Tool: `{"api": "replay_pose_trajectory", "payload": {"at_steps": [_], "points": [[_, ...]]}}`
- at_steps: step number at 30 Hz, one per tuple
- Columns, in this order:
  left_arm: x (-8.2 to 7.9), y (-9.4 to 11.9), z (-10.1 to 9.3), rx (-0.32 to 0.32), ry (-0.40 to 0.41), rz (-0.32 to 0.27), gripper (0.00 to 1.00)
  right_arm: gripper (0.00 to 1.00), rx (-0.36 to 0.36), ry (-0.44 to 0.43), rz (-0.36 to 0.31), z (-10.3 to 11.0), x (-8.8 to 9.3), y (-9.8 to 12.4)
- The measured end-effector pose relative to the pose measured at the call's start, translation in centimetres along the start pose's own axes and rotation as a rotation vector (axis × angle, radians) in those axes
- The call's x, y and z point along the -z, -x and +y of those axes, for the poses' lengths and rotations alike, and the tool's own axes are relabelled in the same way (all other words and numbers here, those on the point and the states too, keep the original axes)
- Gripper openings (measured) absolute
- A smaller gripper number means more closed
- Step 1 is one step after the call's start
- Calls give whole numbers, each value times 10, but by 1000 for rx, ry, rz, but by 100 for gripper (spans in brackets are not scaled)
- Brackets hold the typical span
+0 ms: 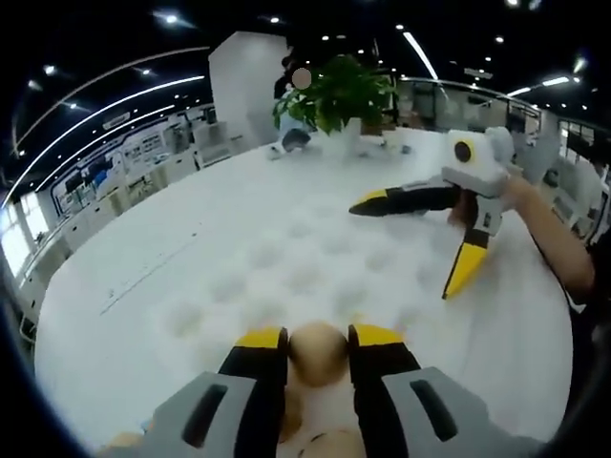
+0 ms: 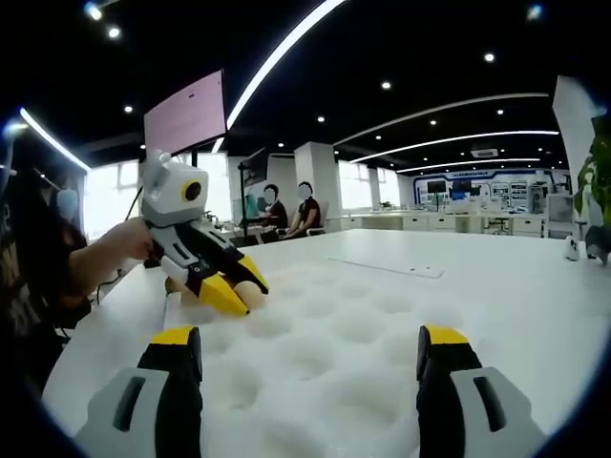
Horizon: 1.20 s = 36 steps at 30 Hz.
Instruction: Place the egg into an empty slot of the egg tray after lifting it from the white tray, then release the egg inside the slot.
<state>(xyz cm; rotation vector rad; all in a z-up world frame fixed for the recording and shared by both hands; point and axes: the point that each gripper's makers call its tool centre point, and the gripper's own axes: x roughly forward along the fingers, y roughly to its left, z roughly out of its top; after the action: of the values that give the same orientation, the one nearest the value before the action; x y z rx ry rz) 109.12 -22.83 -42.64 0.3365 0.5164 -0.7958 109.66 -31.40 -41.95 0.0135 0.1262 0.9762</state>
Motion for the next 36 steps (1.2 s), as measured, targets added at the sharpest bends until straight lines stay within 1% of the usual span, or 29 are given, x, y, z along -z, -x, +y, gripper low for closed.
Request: {"api": "replay_pose_trajectory", "payload": {"at_steps": [1,3,4,9,10,11,12,15,17,19,22,28,36], "points": [[-1,2,1,4,12,-6,24,97,0,0,0,0,0,0],[-9,7,1,17,68,-52,24,97,0,1,1,0,0,0],[-13,11,-1,31,80,-72,24,97,0,0,1,0,0,0],[-22,15,-3,27,91,-103,24,97,1,0,1,-1,0,0],[-24,15,-6,39,105,-117,24,97,1,1,1,-1,0,0],[-29,13,-11,76,127,-133,24,97,1,0,1,-1,0,0],[-32,11,-12,79,134,-147,24,97,1,0,0,-1,0,0],[-36,2,-11,63,106,-149,24,97,1,0,0,-1,-1,0],[-38,-2,-12,69,97,-155,24,97,0,0,-1,-1,-1,0],[-39,-3,-13,69,69,-154,24,97,0,-1,-2,-1,-1,0],[-39,-5,-13,65,61,-155,24,97,0,0,-1,-1,-1,0],[-35,-3,-11,63,82,-164,25,97,1,0,0,-2,0,0],[-27,-6,-8,49,82,-148,28,97,0,-1,-3,-1,0,0]]}}
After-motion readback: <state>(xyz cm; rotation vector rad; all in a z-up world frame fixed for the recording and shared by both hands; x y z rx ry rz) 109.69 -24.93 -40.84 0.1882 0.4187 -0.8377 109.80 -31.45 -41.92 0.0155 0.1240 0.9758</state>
